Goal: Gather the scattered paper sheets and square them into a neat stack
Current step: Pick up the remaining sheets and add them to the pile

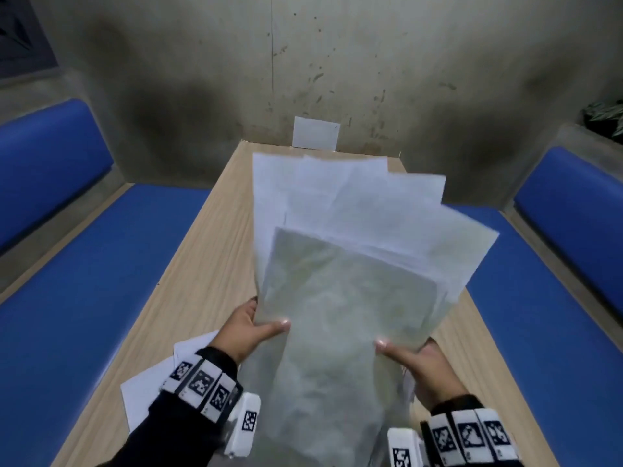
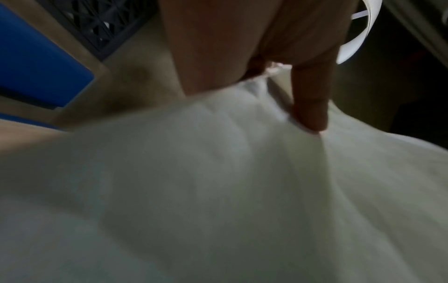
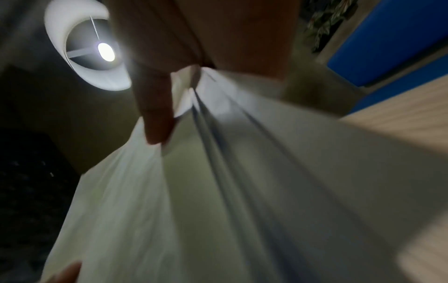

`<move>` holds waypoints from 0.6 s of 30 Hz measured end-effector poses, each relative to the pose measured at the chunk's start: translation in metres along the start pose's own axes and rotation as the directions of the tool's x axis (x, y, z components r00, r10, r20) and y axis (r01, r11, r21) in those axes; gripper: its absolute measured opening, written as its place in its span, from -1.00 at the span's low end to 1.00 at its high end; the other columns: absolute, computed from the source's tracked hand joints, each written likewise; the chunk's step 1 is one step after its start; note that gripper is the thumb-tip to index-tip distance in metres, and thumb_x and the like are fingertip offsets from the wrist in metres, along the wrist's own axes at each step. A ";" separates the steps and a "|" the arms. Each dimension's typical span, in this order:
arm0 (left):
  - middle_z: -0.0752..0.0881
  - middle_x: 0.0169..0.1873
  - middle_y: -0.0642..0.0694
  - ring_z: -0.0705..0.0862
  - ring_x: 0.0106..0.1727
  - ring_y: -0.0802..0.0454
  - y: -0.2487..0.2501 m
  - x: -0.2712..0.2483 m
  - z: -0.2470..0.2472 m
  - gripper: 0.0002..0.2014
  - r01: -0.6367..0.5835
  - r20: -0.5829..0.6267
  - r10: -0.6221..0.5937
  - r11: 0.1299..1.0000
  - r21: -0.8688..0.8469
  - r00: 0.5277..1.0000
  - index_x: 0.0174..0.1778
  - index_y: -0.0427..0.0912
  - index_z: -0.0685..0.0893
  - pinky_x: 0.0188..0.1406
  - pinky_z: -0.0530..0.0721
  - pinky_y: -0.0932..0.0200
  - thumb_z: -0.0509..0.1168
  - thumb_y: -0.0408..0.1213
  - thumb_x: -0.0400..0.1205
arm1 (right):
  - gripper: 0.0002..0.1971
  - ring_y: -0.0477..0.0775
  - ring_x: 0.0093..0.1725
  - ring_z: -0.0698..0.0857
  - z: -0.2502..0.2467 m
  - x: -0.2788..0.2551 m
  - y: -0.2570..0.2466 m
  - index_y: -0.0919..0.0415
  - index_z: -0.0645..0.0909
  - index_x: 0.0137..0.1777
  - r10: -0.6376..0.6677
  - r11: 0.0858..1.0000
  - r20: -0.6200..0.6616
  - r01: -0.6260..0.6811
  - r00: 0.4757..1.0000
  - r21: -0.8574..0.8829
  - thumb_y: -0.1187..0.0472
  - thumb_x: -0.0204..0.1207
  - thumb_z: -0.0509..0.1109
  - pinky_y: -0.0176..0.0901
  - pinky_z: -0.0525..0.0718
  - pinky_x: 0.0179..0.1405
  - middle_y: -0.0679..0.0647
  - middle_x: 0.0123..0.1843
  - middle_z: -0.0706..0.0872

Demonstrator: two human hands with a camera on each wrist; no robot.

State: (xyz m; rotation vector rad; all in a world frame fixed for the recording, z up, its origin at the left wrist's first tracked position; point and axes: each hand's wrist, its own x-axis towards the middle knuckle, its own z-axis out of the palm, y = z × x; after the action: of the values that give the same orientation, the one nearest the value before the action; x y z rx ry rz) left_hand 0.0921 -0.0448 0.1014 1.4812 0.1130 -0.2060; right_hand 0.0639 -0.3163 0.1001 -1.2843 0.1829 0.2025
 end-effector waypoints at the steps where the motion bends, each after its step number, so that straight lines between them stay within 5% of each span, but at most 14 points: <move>1: 0.87 -0.39 0.01 0.82 -0.33 0.11 0.005 -0.003 -0.003 -0.60 -0.018 0.019 0.019 0.998 -0.054 1.000 -0.05 -0.19 0.67 -0.35 0.77 0.29 0.49 -0.40 0.18 | -0.19 0.09 -0.26 0.86 0.002 -0.005 -0.013 0.34 0.76 -0.13 -0.023 1.000 0.053 0.022 0.998 0.018 0.05 -0.50 0.83 -0.22 0.81 -0.36 0.18 -0.25 0.90; 5: 0.89 -0.28 -0.07 0.84 -0.30 0.05 0.002 -0.019 -0.009 -0.26 0.001 -0.012 -0.002 0.996 -0.087 1.000 -0.12 -0.22 0.73 -0.32 0.81 0.23 0.70 -0.11 -0.24 | -0.30 0.10 0.01 0.84 0.013 -0.021 -0.024 0.23 0.78 -0.01 0.050 0.987 0.198 -0.018 0.979 -0.160 0.01 -0.23 0.81 -0.16 0.82 -0.05 0.14 -0.05 0.89; 7: 0.89 -0.28 -0.04 0.84 -0.30 0.04 -0.002 -0.027 -0.007 -0.25 0.016 -0.058 -0.021 0.997 -0.074 0.998 -0.19 -0.20 0.75 -0.31 0.81 0.23 0.71 -0.04 -0.32 | -0.57 -0.07 0.02 0.83 0.021 -0.029 -0.024 0.11 0.74 0.01 0.060 0.972 0.183 -0.016 0.981 -0.233 0.14 0.11 0.69 -0.31 0.80 -0.01 -0.02 -0.09 0.90; 10: 0.86 -0.46 0.09 0.78 -0.41 0.28 0.004 -0.037 -0.003 -0.61 -0.002 -0.043 0.000 0.999 -0.045 0.999 -0.16 -0.23 0.72 -0.36 0.70 0.43 0.65 -0.33 0.15 | -0.78 -0.19 -0.02 0.82 0.027 -0.038 -0.028 0.05 0.71 0.00 0.055 0.936 0.133 -0.005 0.990 -0.351 0.38 0.47 0.45 -0.26 0.76 0.12 -0.18 -0.21 0.87; 12: 0.87 -0.29 0.04 0.76 -0.23 0.26 0.009 -0.043 -0.005 -0.55 -0.016 -0.053 0.018 0.999 0.029 0.998 -0.04 -0.22 0.67 -0.06 0.66 0.24 0.61 -0.39 0.18 | -0.74 -0.17 -0.02 0.82 0.030 -0.042 -0.036 0.13 0.83 -0.21 0.104 0.905 0.144 -0.034 0.984 -0.424 0.41 0.53 0.36 -0.27 0.75 0.11 -0.16 -0.28 0.83; 14: 0.79 -0.07 -0.15 0.67 -0.05 0.01 0.003 -0.044 -0.010 -0.11 -0.015 -0.069 0.018 0.999 0.044 0.997 0.06 -0.28 0.63 0.00 0.63 0.10 0.68 -0.20 -0.26 | -0.65 -0.28 -0.21 0.80 0.030 -0.044 -0.035 0.00 0.81 -0.46 0.179 0.919 0.215 -0.084 0.960 -0.386 0.37 0.47 0.43 -0.50 0.72 -0.19 -0.23 -0.39 0.83; 16: 0.84 -0.21 0.02 0.71 -0.08 -0.01 -0.006 -0.044 -0.015 0.03 -0.001 -0.025 0.001 1.000 0.003 1.000 0.02 -0.20 0.66 -0.23 0.72 0.30 0.68 0.02 -0.46 | -0.79 -0.34 -0.23 0.75 0.031 -0.049 -0.030 -0.06 0.70 -0.28 0.148 0.883 0.205 -0.036 0.967 -0.467 0.31 0.40 0.52 -0.59 0.69 -0.15 -0.30 -0.38 0.82; 18: 0.88 -0.28 0.12 0.81 -0.12 0.09 -0.011 -0.045 -0.017 -0.07 0.048 0.038 -0.047 0.998 -0.032 0.998 0.03 -0.07 0.70 -0.18 0.75 0.31 0.71 -0.01 -0.34 | -0.70 -0.46 -0.20 0.73 0.031 -0.053 -0.019 -0.06 0.64 -0.15 0.097 0.877 0.213 0.018 0.972 -0.480 0.43 0.42 0.49 -0.65 0.64 -0.06 -0.42 -0.30 0.82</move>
State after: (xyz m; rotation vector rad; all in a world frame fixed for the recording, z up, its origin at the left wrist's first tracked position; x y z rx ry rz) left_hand 0.0462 -0.0254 0.0982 1.4420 0.1210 -0.2690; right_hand 0.0184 -0.2940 0.1389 -1.7398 -0.0485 0.4527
